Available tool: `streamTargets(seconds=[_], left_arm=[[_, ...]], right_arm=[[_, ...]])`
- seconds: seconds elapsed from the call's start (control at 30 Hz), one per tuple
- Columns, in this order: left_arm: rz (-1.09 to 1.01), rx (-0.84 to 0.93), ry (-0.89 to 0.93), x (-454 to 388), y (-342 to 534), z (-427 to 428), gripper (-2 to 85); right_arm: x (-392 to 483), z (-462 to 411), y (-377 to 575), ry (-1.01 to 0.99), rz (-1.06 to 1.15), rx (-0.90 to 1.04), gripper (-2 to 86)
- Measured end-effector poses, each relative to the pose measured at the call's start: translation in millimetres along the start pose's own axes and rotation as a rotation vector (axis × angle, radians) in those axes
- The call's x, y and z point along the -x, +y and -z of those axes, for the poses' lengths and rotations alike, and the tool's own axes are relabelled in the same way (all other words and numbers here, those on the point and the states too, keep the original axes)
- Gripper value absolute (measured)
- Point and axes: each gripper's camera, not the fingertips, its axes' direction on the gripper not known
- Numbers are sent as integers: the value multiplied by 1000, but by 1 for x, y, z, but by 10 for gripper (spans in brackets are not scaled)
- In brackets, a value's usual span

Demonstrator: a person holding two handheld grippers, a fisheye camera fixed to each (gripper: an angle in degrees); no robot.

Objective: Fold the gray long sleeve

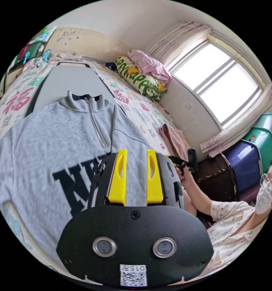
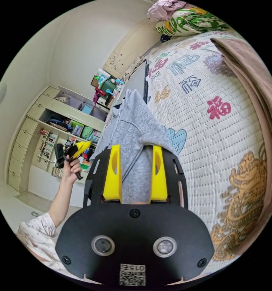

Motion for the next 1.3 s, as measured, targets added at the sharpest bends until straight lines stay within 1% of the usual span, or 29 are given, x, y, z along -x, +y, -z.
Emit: streamTargets(seconds=[0.07, 0.13, 0.2, 0.27, 0.37, 0.43, 0.5, 0.6, 0.67, 0.73, 0.77, 0.87, 0.9, 0.97, 1.07, 1.13, 1.17, 1.23, 1.3], left_arm=[[14, 30, -31, 14, -35, -33, 94], [18, 59, -19, 25, -60, -61, 105], [20, 124, -81, 33, -88, -91, 113], [17, 138, -120, 37, -102, -104, 110], [10, 156, -31, 36, -123, -123, 85], [15, 186, -89, 33, -133, -134, 64], [-7, 190, -130, 24, -149, -139, 25], [-55, 153, -97, 3, -179, -146, 4], [-91, 133, -75, -14, -203, -156, 0], [-116, 145, -78, -31, -227, -174, -1], [-135, 158, -104, -41, -241, -188, -1], [-181, 236, -186, -53, -259, -226, 3], [-195, 256, -220, -53, -260, -236, 8], [-193, 265, -233, -47, -258, -243, 20], [-116, 272, -143, -25, -255, -227, 49], [-140, 248, -131, -23, -248, -199, 59], [-162, 238, -153, -22, -237, -175, 62], [-182, 234, -152, -20, -212, -136, 71], [-186, 249, -124, -11, -158, -84, 85]], right_arm=[[-9, -7, -12, -7, -9, 3, 110], [-18, -10, -20, -8, -39, -9, 89], [-22, -12, -33, -33, -41, -9, 83], [-21, -14, -42, -22, -23, -7, 74], [-26, -22, -54, 14, -15, -3, 56], [-32, -23, -58, 12, -26, -16, 49], [-43, -19, -61, -14, -51, -60, 39], [-52, -4, -65, 15, -38, -126, 30], [-62, 7, -67, 64, -35, -186, 27], [-82, 11, -69, 46, -72, -204, 23], [-101, 9, -70, 16, -115, -198, 22], [-142, -5, -65, 6, -191, -169, 19], [-156, -10, -62, 1, -204, -163, 19], [-169, -13, -54, 5, -196, -161, 20], [-190, -18, -35, 25, -166, -159, 21], [-209, -20, -17, -17, -175, -169, 22], [-222, -19, 1, -57, -186, -192, 22], [-237, -14, 32, -65, -193, -225, 20], [-245, -7, 78, -66, -115, -257, 23]])
